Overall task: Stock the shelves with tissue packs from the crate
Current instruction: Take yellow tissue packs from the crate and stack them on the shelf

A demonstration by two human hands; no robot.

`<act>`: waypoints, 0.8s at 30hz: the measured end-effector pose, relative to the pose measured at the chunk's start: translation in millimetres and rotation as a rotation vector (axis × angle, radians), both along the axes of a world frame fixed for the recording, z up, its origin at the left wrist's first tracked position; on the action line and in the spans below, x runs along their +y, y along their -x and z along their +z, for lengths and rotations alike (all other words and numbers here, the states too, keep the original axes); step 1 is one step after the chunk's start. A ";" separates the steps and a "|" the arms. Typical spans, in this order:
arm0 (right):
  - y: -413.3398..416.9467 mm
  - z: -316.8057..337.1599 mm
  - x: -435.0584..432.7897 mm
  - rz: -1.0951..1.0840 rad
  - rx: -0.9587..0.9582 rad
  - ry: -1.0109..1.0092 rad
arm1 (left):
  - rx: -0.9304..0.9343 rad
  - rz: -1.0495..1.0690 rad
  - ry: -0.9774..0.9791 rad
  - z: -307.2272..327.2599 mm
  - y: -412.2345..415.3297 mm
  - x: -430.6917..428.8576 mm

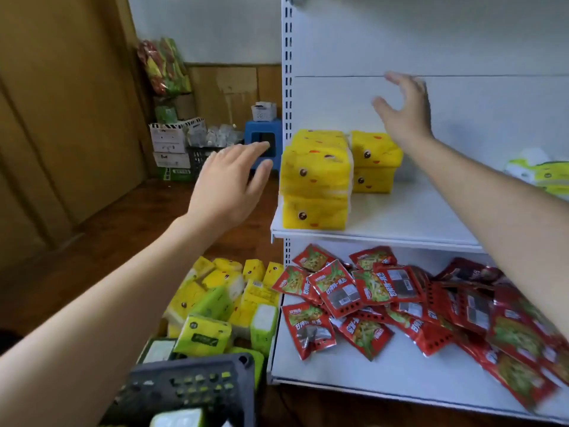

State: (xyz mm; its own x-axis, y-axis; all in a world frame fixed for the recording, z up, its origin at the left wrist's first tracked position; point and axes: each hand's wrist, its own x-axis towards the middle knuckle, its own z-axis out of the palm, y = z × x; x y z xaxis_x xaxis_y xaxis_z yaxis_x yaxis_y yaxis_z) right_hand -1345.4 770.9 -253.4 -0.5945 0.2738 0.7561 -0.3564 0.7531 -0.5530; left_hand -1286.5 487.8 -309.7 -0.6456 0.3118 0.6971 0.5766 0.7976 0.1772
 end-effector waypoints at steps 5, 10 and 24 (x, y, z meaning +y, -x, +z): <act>-50.0 -19.2 -144.3 0.371 -0.054 -0.073 | -0.301 0.131 -0.133 -65.9 -33.3 -86.5; -102.6 -142.8 -278.3 0.781 -0.321 -0.117 | -0.518 0.293 -0.143 -154.6 -72.7 -180.6; -170.8 -371.3 -355.1 0.957 -1.169 -0.647 | -0.863 0.311 -0.004 -262.9 -157.7 -283.2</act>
